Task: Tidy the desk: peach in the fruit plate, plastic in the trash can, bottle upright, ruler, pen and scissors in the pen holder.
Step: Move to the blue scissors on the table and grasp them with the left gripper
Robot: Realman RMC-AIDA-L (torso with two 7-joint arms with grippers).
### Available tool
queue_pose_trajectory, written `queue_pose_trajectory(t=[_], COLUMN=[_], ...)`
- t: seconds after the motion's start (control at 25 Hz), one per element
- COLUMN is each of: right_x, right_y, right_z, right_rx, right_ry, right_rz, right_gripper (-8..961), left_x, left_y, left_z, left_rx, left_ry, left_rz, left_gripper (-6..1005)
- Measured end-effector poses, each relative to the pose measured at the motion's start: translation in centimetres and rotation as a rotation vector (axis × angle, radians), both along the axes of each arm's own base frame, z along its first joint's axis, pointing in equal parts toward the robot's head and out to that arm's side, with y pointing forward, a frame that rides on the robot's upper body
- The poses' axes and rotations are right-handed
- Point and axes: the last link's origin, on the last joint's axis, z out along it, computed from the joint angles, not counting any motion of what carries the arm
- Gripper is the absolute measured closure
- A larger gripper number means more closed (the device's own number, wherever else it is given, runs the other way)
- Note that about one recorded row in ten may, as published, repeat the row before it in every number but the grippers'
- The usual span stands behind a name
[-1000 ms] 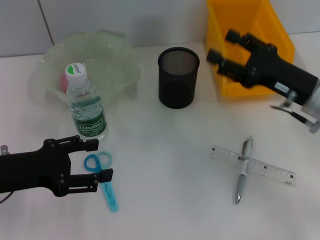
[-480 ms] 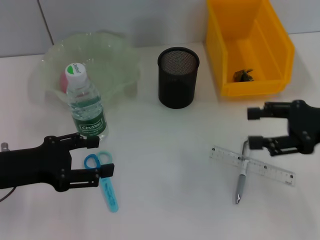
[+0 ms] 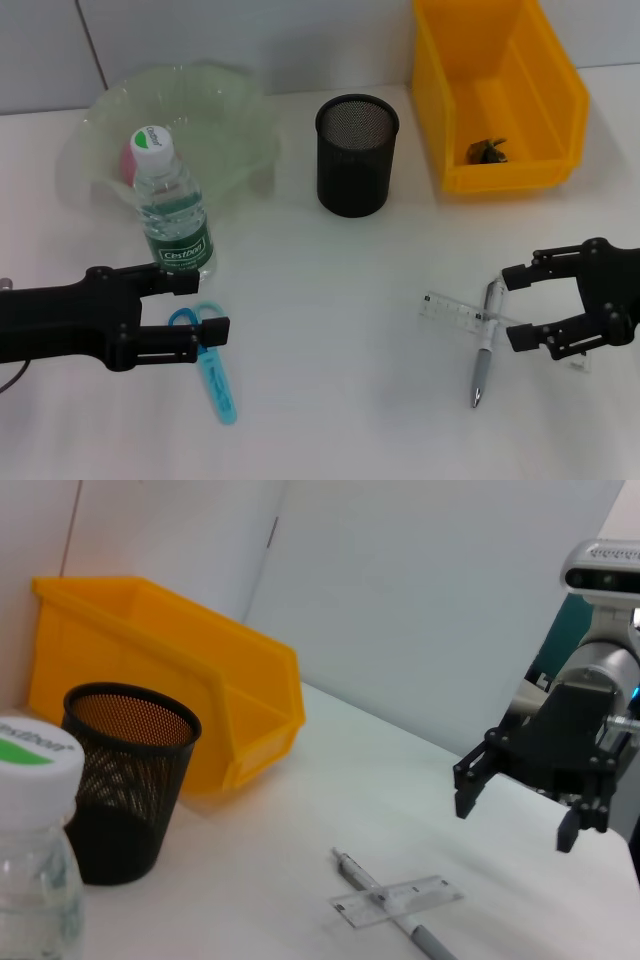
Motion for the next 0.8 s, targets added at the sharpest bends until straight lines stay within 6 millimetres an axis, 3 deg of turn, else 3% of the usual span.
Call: queue_pose_trajectory(t=[0.2, 0.56, 0.8], right_x=[-0.5, -0.5, -0.3], right_y=[0.4, 0.7, 0.6], right_z=[-0.3, -0.8, -0.9], right_rx=[0.013, 0.057, 0.058], right_ry=[-0.028, -0.086, -0.09], right_rz=[0.037, 0.101, 0.111], right_gripper=[174, 175, 177], left_x=[1.0, 5.8, 8.3], left_y=[0.7, 2.7, 2.6], left_z=[0.6, 0.1, -0.2], left_rx=[-0.064, -0.267, -0.276], left_ry=[0.024, 0.088, 0.182], left_rz=[0.127, 0.449, 0.314], left_gripper=[163, 165, 166])
